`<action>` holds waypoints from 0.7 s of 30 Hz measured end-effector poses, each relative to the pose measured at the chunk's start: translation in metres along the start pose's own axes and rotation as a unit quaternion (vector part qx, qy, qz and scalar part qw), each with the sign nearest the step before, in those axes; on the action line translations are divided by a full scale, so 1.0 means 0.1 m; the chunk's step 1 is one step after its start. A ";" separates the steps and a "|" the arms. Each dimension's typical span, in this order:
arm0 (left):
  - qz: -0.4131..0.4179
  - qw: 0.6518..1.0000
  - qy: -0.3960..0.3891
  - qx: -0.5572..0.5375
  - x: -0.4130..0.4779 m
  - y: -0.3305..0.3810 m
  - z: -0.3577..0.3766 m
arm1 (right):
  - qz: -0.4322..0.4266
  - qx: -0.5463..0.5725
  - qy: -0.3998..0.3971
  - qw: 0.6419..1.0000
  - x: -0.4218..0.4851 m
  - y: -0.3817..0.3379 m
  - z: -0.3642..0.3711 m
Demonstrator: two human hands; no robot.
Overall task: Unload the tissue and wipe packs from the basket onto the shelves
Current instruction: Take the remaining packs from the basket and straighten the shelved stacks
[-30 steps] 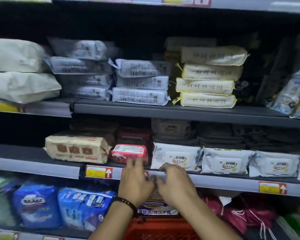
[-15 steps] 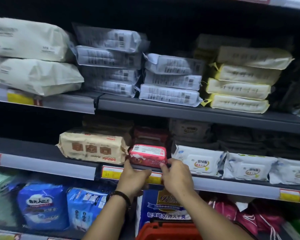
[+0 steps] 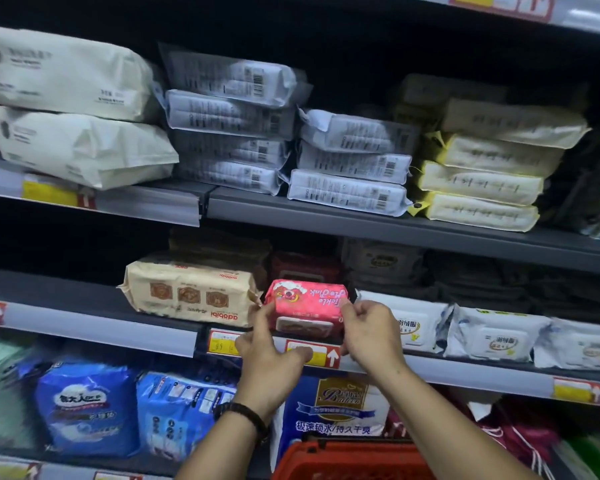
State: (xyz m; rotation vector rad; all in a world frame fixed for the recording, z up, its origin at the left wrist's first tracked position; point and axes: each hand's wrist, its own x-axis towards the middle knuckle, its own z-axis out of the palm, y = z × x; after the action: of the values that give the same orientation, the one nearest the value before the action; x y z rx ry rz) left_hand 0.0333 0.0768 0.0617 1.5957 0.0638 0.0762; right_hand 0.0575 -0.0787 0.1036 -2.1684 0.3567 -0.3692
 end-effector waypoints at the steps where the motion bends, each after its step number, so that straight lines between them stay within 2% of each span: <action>1: 0.000 1.000 -0.004 -0.001 -0.01 0.02 0.01 | -0.001 0.010 -0.004 1.000 0.00 0.00 0.02; 9: 0.014 0.995 -0.015 -0.094 -0.05 0.14 0.09 | 0.005 0.062 0.013 0.998 -0.02 -0.03 0.04; 14: 0.031 0.987 -0.044 -0.150 -0.06 0.21 0.09 | -0.040 0.090 0.043 0.994 -0.10 0.00 -0.02; 17: 0.063 0.978 -0.071 -0.186 -0.11 0.24 0.09 | -0.036 0.157 0.012 0.987 -0.22 0.01 -0.06; 21: 0.141 0.975 -0.028 -0.168 -0.10 0.27 0.07 | -0.034 0.193 -0.040 0.980 -0.27 0.08 -0.09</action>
State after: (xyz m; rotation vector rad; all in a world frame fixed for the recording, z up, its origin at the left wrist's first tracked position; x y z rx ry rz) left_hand 0.0234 0.0685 0.0886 1.2574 -0.2114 0.2511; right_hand 0.0283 -0.0799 0.0985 -1.8106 0.1506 -0.3552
